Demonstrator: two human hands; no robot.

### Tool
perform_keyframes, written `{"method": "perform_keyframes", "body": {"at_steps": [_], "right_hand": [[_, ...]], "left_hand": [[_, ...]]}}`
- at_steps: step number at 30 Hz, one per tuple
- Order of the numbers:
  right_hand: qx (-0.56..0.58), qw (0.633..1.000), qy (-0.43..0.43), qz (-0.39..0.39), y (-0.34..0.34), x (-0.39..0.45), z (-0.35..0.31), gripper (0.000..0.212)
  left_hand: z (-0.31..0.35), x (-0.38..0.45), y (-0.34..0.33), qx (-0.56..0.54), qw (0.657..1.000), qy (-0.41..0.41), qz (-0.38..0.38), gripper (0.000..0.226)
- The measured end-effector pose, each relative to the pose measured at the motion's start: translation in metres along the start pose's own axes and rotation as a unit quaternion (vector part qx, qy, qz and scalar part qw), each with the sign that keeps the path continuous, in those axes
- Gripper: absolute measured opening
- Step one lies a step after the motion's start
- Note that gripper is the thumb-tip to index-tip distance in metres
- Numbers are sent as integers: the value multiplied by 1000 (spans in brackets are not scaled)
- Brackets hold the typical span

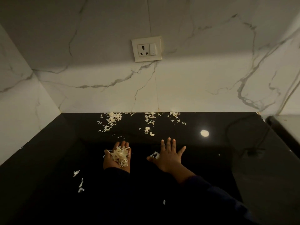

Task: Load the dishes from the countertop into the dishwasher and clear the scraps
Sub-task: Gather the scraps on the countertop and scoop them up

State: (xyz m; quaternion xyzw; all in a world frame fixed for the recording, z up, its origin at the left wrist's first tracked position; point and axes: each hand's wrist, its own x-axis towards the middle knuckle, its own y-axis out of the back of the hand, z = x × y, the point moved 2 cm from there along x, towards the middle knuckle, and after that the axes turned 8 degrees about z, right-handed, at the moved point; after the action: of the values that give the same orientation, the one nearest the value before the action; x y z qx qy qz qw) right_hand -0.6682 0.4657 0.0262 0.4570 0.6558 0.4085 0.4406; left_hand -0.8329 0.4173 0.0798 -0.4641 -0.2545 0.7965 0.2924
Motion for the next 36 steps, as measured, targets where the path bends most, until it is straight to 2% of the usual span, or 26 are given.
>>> {"method": "perform_keyframes", "body": {"at_steps": [3,5,7,8,10,12,14,17,20,22,25,28,30,33,36], "right_hand": [[22,994,103,0,5,4,5,93],[62,991,105,61,15,-5,21,89],[54,986,12,154,27,-17,55,87],[39,982,-57,175,30,-23,78,88],[26,972,-186,140,30,-41,120,94],[12,968,-230,97,22,-55,134,98],[1,979,-188,82,14,-57,113,98],[-15,998,-47,49,-6,-61,47,101],[32,998,49,16,-17,-79,6,96],[78,995,41,45,-10,-92,11,92],[36,992,-68,101,-1,-125,48,106],[21,983,-173,59,-11,-170,79,125],[4,986,-162,39,-24,-190,75,137],[-23,994,-100,42,-41,-191,40,150],[-39,996,-59,47,-48,-167,7,145]], "left_hand": [[-5,2,-4,-10,1000,-2,2,61],[-10,-1,-4,-7,1000,-7,-3,61],[-14,-7,-3,-3,1000,-6,-11,60],[-15,-9,-3,0,1000,-4,-15,60],[-17,-15,-2,7,1000,3,-22,60],[-18,-23,1,15,999,11,-31,59],[-17,-29,5,22,999,14,-40,59],[-11,-41,15,33,998,20,-41,60],[1,-50,26,42,998,23,-45,59],[11,-54,35,41,998,27,-50,59],[20,-55,46,31,998,29,-55,58],[20,-56,53,31,996,36,-75,61],[16,-56,54,29,995,43,-86,61],[8,-55,49,14,994,50,-94,61],[4,-53,45,13,994,47,-97,61]]}}
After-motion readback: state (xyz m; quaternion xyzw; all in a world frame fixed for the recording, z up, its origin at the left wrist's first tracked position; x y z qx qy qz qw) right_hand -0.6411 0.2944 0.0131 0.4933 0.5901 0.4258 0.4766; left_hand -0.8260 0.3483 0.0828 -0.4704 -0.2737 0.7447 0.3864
